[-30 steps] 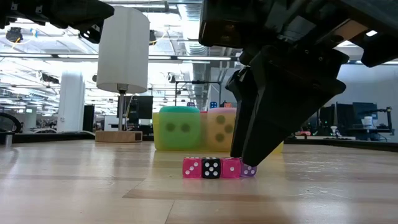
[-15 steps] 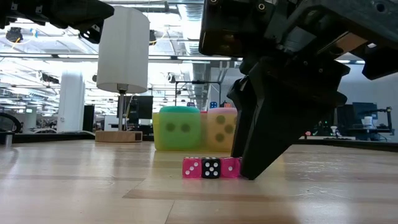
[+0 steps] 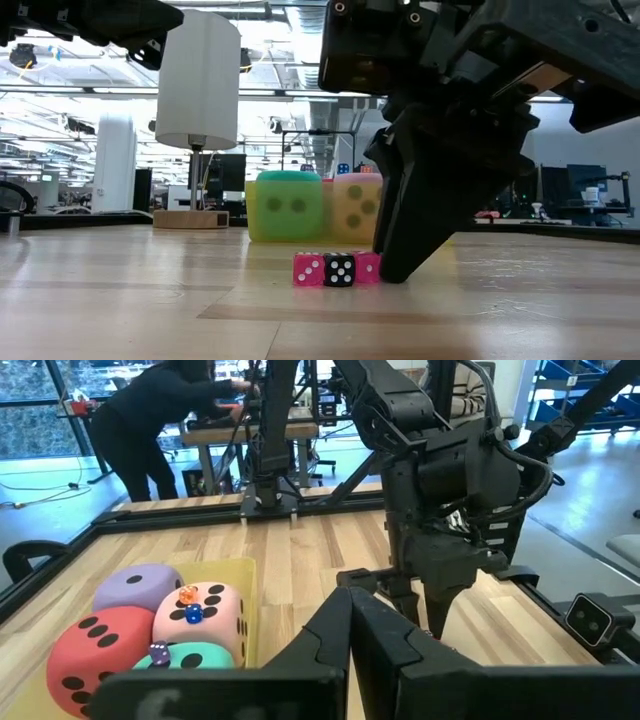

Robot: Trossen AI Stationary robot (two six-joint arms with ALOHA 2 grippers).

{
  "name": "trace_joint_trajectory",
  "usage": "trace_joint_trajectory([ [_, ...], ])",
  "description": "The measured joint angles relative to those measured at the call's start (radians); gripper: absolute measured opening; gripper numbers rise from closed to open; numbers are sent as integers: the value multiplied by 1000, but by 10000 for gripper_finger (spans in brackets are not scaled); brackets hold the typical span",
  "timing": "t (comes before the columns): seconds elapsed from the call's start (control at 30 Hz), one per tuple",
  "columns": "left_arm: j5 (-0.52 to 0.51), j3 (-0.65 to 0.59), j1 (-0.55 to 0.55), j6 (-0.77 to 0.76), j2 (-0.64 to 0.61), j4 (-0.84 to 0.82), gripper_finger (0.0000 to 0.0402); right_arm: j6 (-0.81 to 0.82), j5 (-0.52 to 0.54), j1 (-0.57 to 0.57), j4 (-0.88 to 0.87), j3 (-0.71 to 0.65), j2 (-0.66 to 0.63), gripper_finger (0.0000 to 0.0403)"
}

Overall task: Pick & Place Dice
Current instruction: Put the small purple dice into the yellow bin

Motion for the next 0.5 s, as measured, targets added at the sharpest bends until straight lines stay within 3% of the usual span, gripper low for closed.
trace_joint_trajectory([
  [0.5,0,0,0,0,0,0,0,-32,-15,-34,-440,257,6,61],
])
